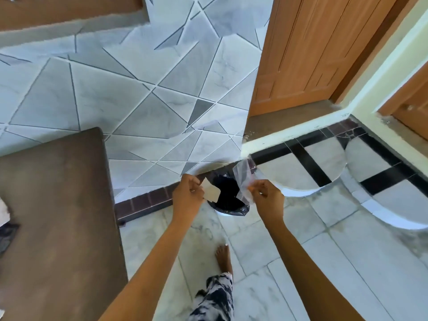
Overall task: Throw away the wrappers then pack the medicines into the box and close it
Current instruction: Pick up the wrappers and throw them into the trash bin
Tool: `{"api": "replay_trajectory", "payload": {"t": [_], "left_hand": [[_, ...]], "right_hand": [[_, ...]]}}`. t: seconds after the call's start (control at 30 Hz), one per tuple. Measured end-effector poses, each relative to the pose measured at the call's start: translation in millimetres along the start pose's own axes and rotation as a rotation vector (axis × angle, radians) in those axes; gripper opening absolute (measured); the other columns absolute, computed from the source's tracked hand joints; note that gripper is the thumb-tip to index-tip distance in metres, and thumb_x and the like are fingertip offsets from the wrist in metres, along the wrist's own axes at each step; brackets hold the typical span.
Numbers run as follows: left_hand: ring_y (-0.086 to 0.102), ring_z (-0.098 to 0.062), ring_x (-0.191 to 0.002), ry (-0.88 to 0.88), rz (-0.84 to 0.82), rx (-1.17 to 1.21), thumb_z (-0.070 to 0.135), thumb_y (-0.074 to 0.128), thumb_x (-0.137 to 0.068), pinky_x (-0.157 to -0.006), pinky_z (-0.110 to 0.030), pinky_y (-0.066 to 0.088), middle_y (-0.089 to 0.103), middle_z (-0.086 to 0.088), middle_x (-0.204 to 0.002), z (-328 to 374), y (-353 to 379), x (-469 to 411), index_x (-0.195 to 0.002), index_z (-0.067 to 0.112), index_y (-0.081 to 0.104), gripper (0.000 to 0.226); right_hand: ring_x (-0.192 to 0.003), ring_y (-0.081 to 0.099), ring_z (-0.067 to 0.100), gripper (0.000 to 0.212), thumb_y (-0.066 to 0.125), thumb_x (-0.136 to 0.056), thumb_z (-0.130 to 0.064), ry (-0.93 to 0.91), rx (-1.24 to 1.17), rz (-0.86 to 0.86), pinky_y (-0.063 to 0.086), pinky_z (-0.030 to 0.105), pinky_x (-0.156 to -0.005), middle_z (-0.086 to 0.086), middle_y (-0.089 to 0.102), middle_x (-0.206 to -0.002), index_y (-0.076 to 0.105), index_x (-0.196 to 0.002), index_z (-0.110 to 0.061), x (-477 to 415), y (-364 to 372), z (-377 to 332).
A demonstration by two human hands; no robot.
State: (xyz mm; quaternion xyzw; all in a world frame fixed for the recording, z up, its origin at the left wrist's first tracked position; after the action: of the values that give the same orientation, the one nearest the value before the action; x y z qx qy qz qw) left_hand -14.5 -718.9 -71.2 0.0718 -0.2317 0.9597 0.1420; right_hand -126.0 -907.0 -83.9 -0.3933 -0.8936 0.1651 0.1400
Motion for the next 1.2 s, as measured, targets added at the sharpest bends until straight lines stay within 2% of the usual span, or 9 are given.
{"api": "replay_trajectory", "payload": {"t": [0.07, 0.2, 0.37, 0.47, 0.63, 0.77, 0.93, 1.1, 1.2], "left_hand": [[0.060, -0.027, -0.072, -0.051, -0.013, -0.034, -0.001, 0.057, -0.082, -0.075, -0.054, 0.058, 0.055, 0.007, -0.070, -7, 23, -36, -0.069, 0.033, 0.045, 0.039], [0.066, -0.029, -0.079, -0.112, -0.049, -0.077, -0.006, 0.052, -0.080, -0.079, -0.049, 0.058, 0.064, -0.008, -0.082, -22, 65, -95, -0.068, 0.027, 0.051, 0.035], [0.068, -0.029, -0.085, -0.208, -0.067, -0.135, -0.008, 0.053, -0.082, -0.081, -0.039, 0.057, 0.072, -0.017, -0.095, -92, 132, -166, -0.087, 0.004, 0.070, 0.021], [0.067, -0.027, -0.099, -0.255, -0.093, -0.257, -0.005, 0.051, -0.087, -0.080, -0.017, 0.043, 0.072, -0.014, -0.105, -156, 185, -206, -0.100, 0.004, 0.071, 0.025], [0.052, -0.029, -0.124, -0.432, -0.330, -0.212, -0.003, 0.052, -0.087, -0.102, -0.034, 0.043, 0.055, -0.016, -0.133, -270, 278, -250, -0.127, -0.001, 0.053, 0.040], [0.047, -0.030, -0.129, -0.485, -0.525, -0.324, 0.002, 0.055, -0.088, -0.105, -0.036, 0.040, 0.046, -0.015, -0.142, -350, 334, -271, -0.137, 0.003, 0.041, 0.052], [0.054, -0.035, -0.117, -0.510, -0.566, -0.408, 0.005, 0.055, -0.086, -0.093, -0.034, 0.044, 0.053, -0.017, -0.129, -413, 374, -300, -0.134, 0.005, 0.044, 0.048], [0.025, -0.034, -0.142, -0.534, -0.796, -0.576, 0.016, 0.055, -0.091, -0.113, -0.038, 0.030, 0.019, -0.016, -0.155, -451, 400, -312, -0.149, 0.014, 0.015, 0.071], [0.031, -0.034, -0.138, -0.517, -0.707, -0.571, 0.016, 0.053, -0.091, -0.111, -0.036, 0.031, 0.026, -0.017, -0.152, -438, 389, -313, -0.147, 0.014, 0.025, 0.062]], "right_hand": [[-0.074, 0.064, 0.022, 0.012, 0.064, -0.083, -0.007, 0.071, 0.075, -0.050, 0.052, 0.028, -0.067, 0.008, 0.069, -0.080, 0.061, -0.078, -0.017, -39, 15, 14], [-0.070, 0.060, 0.017, 0.005, 0.061, -0.084, -0.010, 0.150, 0.178, -0.094, 0.040, 0.008, -0.051, 0.005, 0.069, -0.079, 0.065, -0.083, -0.013, -104, 40, 43], [-0.068, 0.063, 0.033, 0.013, 0.056, -0.083, -0.006, 0.292, 0.207, -0.081, 0.046, 0.030, -0.054, 0.015, 0.071, -0.077, 0.066, -0.081, -0.015, -170, 80, 120], [-0.061, 0.057, 0.026, 0.017, 0.052, -0.084, -0.002, 0.338, 0.267, -0.157, 0.040, 0.012, -0.048, 0.013, 0.069, -0.076, 0.066, -0.086, -0.012, -206, 121, 187], [-0.053, 0.043, 0.022, 0.020, 0.047, -0.085, 0.001, 0.361, 0.344, -0.262, 0.027, 0.031, -0.046, 0.009, 0.052, -0.063, 0.041, -0.076, -0.016, -252, 185, 296], [-0.046, 0.031, 0.008, 0.037, 0.045, -0.088, 0.000, 0.336, 0.393, -0.378, 0.021, 0.023, -0.046, -0.007, 0.036, -0.052, 0.041, -0.061, -0.024, -275, 221, 370], [-0.079, 0.060, 0.033, 0.040, 0.042, -0.086, 0.006, 0.370, 0.462, -0.580, 0.040, 0.028, -0.065, 0.023, 0.067, -0.095, 0.057, -0.121, -0.005, -296, 258, 440], [-0.118, 0.052, 0.037, 0.061, 0.048, -0.083, 0.004, 0.457, 0.528, -0.786, 0.044, 0.039, -0.099, 0.022, 0.054, -0.130, 0.035, -0.140, -0.015, -298, 283, 479], [-0.131, 0.040, 0.032, 0.062, 0.052, -0.088, -0.003, 0.428, 0.549, -0.830, 0.034, 0.033, -0.107, 0.014, 0.038, -0.147, 0.027, -0.143, -0.015, -291, 273, 462]]}}
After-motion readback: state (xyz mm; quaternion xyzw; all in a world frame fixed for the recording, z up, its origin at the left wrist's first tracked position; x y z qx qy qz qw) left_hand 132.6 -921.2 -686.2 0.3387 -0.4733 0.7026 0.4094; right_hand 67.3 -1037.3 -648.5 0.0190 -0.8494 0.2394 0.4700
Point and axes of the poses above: each hand's wrist, its own x-axis away from the middle knuckle, its own y-axis out of the palm, z = x × y, the point moved 5 cm from there along -x, towards the middle knuckle
